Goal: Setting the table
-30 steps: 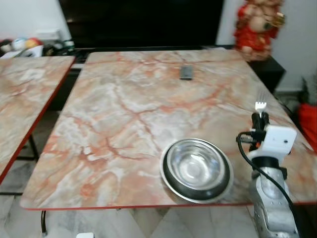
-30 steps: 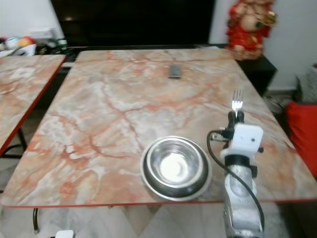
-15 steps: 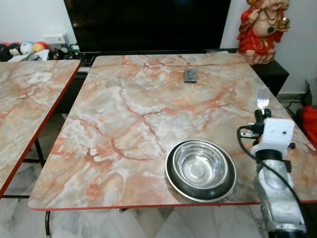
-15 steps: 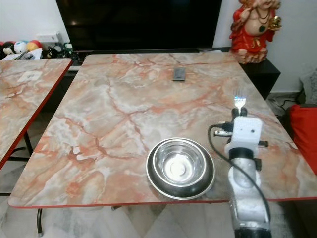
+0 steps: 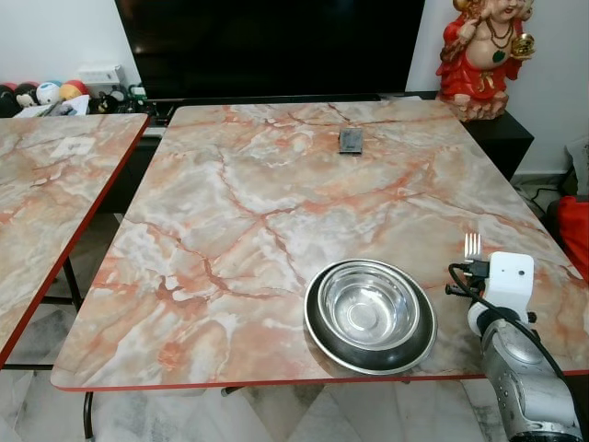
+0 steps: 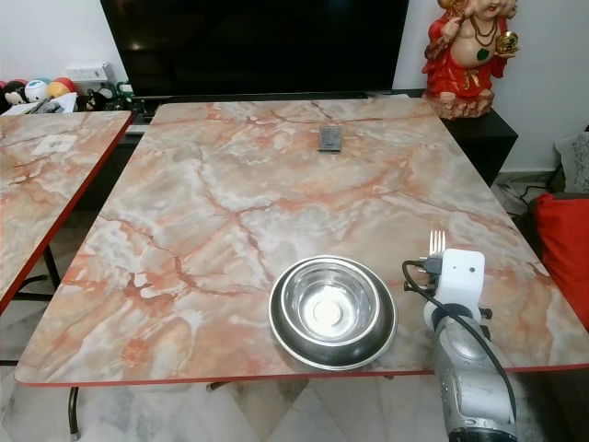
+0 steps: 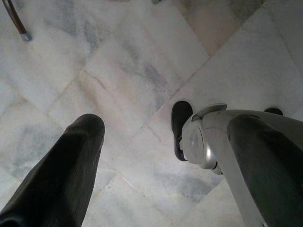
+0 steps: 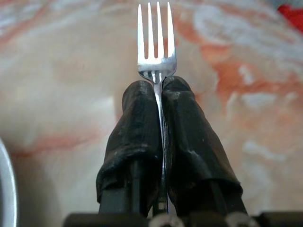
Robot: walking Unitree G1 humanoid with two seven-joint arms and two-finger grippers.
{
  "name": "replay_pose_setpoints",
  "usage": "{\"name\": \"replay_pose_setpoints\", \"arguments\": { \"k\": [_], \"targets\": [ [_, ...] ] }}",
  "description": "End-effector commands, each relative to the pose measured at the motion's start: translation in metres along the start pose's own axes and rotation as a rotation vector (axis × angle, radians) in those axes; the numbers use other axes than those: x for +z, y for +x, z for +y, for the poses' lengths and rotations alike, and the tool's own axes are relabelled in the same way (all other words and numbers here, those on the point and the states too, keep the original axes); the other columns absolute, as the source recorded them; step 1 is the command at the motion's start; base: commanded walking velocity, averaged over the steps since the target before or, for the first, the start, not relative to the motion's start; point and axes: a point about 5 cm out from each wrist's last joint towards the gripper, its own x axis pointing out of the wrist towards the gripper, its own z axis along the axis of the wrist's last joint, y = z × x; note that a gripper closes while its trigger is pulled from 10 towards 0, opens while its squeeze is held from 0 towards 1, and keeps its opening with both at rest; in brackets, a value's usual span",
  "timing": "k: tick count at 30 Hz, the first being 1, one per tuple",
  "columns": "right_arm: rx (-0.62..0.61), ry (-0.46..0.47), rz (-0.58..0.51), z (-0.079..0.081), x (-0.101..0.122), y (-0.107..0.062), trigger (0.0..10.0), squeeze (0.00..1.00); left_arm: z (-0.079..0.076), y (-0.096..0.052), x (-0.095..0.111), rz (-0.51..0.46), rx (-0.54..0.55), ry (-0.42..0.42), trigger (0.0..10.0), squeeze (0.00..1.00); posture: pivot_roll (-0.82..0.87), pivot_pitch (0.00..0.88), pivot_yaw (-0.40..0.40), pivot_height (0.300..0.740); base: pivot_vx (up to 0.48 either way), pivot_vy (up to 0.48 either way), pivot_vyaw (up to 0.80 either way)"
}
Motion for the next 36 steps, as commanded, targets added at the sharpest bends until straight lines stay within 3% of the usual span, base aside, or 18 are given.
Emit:
{"name": "replay_pose_setpoints", "arguments": {
  "k": [1, 8, 27, 36],
  "targets": [
    [0.026, 0.004, 0.046, -0.001, -0.003, 0.001, 10.0, 0.00, 0.005, -0.003, -0.006, 0.021, 0.013, -0.003, 10.0, 0.00, -0.03, 0.085, 0.032, 0.740, 0.000, 0.000, 0.00],
    [0.077, -0.018, 0.101, 0.004, -0.010, 0.000, 10.0, 0.00, 0.005, -0.002, -0.005, 0.023, 0.016, -0.008, 10.0, 0.00, -0.02, 0.103, 0.031, 0.740, 0.000, 0.000, 0.00],
    [0.108, -0.023, 0.127, 0.013, -0.022, -0.005, 10.0, 0.00, 0.004, -0.001, -0.002, 0.018, 0.009, 0.000, 10.0, 0.00, -0.03, 0.126, 0.034, 0.740, 0.000, 0.000, 0.00],
    [0.081, -0.018, 0.092, 0.013, -0.019, -0.001, 10.0, 0.00, 0.004, 0.000, -0.001, 0.018, 0.010, 0.001, 10.0, 0.00, -0.03, 0.130, 0.037, 0.740, 0.000, 0.000, 0.00]
  ]
}}
